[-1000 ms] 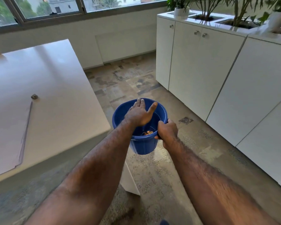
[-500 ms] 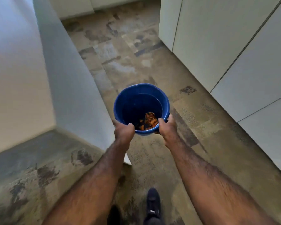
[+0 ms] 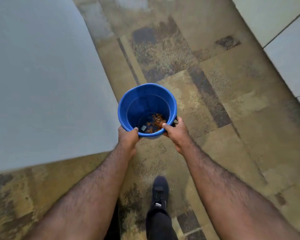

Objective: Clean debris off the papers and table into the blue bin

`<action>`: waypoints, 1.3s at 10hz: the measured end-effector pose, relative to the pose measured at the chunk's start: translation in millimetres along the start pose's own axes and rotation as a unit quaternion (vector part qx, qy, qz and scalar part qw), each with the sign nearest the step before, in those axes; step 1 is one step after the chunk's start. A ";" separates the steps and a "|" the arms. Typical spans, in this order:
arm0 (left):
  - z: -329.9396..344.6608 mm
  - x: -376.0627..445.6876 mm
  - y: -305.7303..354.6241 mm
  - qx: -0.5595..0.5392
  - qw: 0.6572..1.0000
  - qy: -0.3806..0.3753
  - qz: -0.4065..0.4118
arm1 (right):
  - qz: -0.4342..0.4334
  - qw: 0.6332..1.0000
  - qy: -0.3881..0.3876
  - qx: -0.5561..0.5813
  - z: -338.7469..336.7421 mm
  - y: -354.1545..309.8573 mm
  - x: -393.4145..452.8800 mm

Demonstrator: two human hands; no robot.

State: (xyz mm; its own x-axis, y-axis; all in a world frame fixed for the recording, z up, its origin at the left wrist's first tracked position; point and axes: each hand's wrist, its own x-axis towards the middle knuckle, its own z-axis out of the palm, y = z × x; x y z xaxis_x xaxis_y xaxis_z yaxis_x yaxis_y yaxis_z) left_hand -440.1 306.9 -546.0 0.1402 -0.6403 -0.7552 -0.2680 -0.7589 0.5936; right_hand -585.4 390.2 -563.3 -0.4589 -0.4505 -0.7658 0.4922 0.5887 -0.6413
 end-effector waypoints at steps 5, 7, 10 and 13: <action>29.3 139.3 -125.8 -0.050 0.997 -0.046 -0.024 | 0.053 0.997 -0.015 -0.056 20.9 136.8 146.6; 35.2 173.9 -153.0 -0.056 0.994 -0.068 -0.057 | 0.069 0.995 -0.013 -0.070 30.2 168.8 175.4; 22.9 171.7 -173.1 -0.080 0.988 -0.089 -0.102 | 0.096 0.994 -0.016 -0.052 25.5 183.3 154.3; 7.3 106.4 -146.1 0.123 0.978 -0.062 -0.157 | 0.091 0.980 0.058 -0.167 20.8 112.8 73.5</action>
